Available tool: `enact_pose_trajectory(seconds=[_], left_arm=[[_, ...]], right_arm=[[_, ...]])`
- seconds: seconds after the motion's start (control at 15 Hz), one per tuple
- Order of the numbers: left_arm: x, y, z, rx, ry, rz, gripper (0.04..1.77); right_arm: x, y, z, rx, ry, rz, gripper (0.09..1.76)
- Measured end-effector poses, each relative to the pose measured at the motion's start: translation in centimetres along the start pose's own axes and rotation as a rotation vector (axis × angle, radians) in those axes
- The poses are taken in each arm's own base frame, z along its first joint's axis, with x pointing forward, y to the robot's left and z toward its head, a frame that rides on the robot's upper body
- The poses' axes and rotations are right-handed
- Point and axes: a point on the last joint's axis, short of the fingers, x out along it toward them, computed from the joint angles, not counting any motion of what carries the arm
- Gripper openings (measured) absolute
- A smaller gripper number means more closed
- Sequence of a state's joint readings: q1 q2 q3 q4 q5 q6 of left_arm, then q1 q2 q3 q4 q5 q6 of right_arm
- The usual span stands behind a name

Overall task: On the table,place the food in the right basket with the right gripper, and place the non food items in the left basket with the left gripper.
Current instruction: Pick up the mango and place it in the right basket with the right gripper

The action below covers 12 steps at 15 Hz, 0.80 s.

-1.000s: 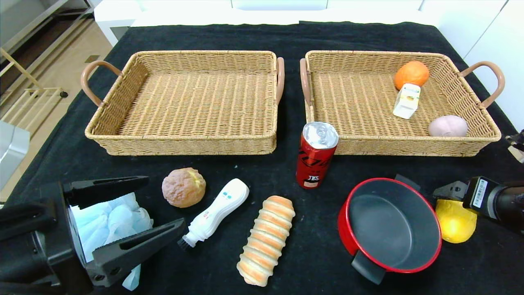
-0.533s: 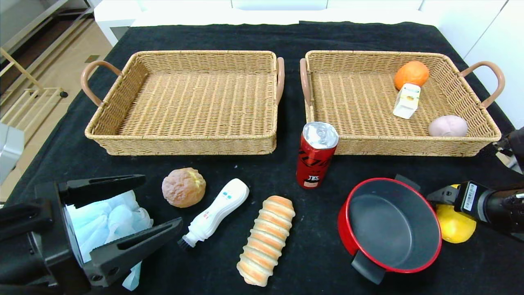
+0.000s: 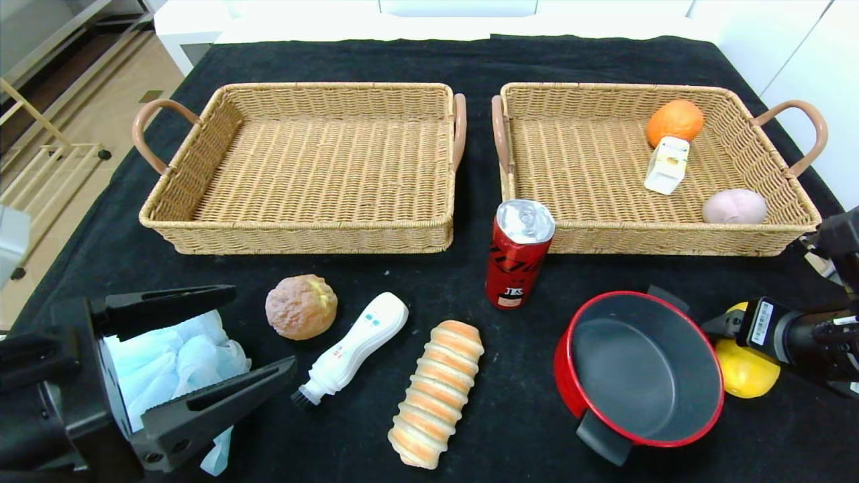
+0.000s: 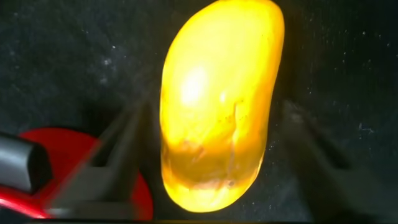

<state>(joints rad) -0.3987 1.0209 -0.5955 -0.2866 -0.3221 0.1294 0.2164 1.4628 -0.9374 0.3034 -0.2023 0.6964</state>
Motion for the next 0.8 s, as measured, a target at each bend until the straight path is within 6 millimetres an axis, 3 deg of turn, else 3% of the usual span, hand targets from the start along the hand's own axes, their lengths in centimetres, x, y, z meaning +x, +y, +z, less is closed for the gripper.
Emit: enact_pose_trajectory(seconds=[0.13, 0.2, 0.8], left_arm=[[-0.03, 0.0, 0.01, 0.001, 0.0, 0.001, 1.72], [-0.04, 0.0, 0.0, 0.0, -0.001, 0.002, 1.72], [-0.03, -0.01, -0.06, 0.005, 0.001, 0.001, 1.72]], right_arm=[[0.18, -0.01, -0.04, -0.001, 0.004, -0.005, 1.06], [0.26, -0.01, -0.03, -0.001, 0.005, -0.006, 1.01], [0.46, -0.14, -0.15, -0.001, 0.012, -0.012, 0.97]])
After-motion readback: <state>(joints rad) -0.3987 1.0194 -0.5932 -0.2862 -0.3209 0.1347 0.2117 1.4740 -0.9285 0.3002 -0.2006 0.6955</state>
